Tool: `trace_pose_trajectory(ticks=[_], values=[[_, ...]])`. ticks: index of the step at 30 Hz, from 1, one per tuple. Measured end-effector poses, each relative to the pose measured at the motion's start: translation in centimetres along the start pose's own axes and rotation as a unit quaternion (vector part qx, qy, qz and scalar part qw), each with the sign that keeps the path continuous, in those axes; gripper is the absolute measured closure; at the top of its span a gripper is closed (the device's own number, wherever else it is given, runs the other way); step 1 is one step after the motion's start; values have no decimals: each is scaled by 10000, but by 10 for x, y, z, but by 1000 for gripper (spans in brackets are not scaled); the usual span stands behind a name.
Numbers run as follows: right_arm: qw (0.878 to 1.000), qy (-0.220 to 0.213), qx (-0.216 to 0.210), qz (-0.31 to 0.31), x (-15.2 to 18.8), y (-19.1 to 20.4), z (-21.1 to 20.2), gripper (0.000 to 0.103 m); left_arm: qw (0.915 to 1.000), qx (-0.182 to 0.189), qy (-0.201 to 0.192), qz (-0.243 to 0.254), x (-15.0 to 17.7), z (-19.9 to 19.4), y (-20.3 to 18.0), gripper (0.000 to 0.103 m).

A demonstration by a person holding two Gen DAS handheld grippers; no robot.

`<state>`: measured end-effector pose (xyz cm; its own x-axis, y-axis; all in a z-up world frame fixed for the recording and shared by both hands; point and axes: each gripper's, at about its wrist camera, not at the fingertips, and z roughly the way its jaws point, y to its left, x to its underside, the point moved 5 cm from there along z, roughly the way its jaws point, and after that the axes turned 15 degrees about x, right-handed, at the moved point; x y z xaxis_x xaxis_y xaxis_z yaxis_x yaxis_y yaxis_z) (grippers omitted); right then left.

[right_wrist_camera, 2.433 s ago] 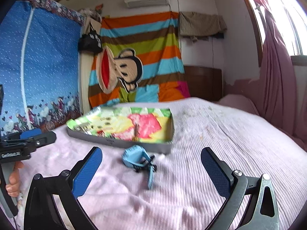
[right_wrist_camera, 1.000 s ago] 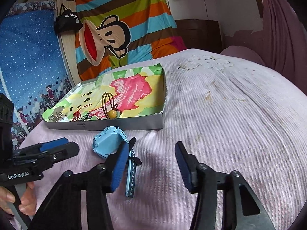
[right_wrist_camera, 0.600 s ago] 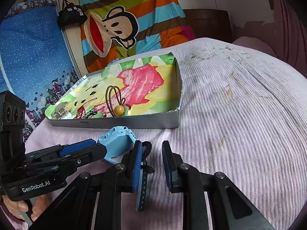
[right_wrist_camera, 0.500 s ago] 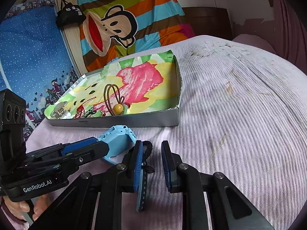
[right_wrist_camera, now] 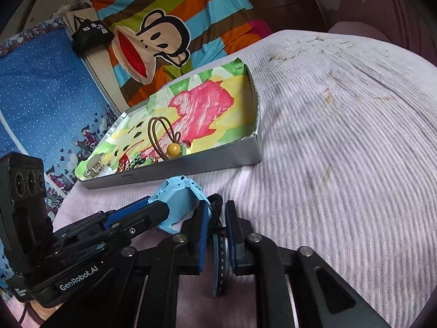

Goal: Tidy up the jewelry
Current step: 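Grasp the blue watch body with left gripper while right gripper grasps the black elastic, then carry the blue watch over the tray with left gripper while right gripper carries the elastic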

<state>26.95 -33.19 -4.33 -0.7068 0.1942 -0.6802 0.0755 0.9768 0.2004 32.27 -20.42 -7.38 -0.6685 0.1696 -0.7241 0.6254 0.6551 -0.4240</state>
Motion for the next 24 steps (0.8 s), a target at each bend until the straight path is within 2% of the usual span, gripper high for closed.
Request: trace_pose_trajectory(ticks=[4, 11, 16, 24], values=[[10000, -61, 13, -66, 1, 4, -3, 97, 10000, -29, -31, 33, 1, -2, 0, 84], [9984, -393, 333, -213, -3, 3, -18, 98, 9993, -270, -166, 196, 0, -11, -4, 86], [9985, -361, 364, -216, 0, 1, -17, 98, 9989, -345, -289, 148, -1, -25, 0, 88], [9960, -427, 668, -416, 7, 2, -18, 98, 9973, -599, -381, 176, 5, -48, 2, 88]])
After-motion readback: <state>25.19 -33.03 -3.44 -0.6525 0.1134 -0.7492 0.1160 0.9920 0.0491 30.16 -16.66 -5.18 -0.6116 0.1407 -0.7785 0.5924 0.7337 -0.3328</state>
